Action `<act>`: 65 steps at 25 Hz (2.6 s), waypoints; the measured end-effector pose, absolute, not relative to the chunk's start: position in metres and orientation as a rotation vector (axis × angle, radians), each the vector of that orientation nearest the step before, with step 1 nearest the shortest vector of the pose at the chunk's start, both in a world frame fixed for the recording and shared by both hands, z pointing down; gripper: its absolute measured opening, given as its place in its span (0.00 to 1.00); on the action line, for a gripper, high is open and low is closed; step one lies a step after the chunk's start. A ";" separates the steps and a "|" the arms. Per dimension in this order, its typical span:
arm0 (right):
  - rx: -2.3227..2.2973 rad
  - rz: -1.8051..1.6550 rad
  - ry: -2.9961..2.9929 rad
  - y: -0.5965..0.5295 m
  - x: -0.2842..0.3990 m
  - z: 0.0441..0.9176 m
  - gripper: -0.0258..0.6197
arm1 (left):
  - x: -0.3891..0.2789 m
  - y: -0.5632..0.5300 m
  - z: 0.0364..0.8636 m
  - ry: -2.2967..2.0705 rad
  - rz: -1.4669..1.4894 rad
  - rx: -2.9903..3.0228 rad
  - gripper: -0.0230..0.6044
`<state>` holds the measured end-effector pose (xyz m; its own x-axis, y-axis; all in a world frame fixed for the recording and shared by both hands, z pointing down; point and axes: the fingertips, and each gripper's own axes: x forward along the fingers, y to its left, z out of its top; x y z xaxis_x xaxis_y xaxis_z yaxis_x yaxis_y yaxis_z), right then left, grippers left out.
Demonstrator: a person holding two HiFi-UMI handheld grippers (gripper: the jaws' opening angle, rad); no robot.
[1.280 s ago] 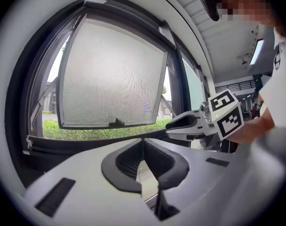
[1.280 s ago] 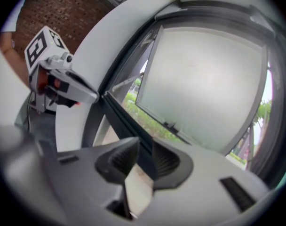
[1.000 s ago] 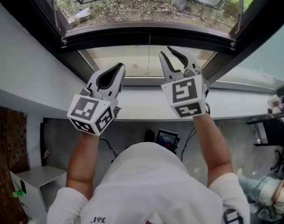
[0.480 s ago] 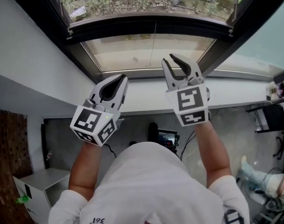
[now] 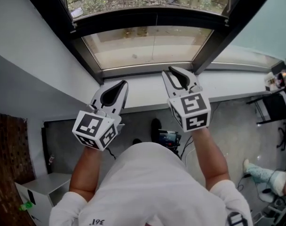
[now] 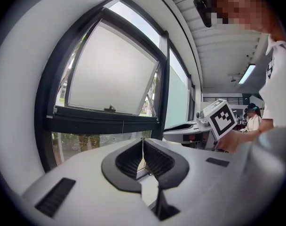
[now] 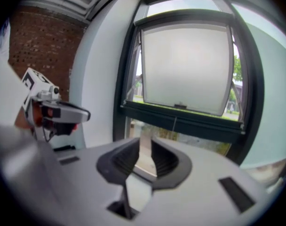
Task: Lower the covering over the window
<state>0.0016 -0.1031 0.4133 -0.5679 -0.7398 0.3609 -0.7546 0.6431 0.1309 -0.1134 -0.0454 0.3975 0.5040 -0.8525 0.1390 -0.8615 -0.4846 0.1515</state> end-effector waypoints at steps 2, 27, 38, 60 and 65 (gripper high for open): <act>1.194 0.076 -2.469 -0.092 0.004 0.420 0.17 | -0.113 -0.036 0.403 -1.450 0.073 2.546 0.08; 1.081 0.178 -2.471 -0.063 0.044 0.444 0.17 | -0.065 -0.012 0.420 -1.441 0.106 2.487 0.08; 1.046 0.227 -2.500 -0.055 0.066 0.455 0.10 | -0.046 -0.004 0.431 -1.474 0.108 2.426 0.08; 1.051 0.205 -2.497 -0.056 0.078 0.457 0.07 | -0.030 -0.008 0.438 -1.439 0.136 2.434 0.08; 1.044 0.199 -2.490 -0.058 0.076 0.456 0.07 | -0.030 -0.008 0.438 -1.427 0.147 2.434 0.08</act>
<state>0.0765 -0.0575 0.4563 -0.6236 -0.6456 0.4409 -0.7074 0.7061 0.0334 -0.0296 -0.0078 0.4384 0.4970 -0.8326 0.2446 -0.8649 -0.4525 0.2170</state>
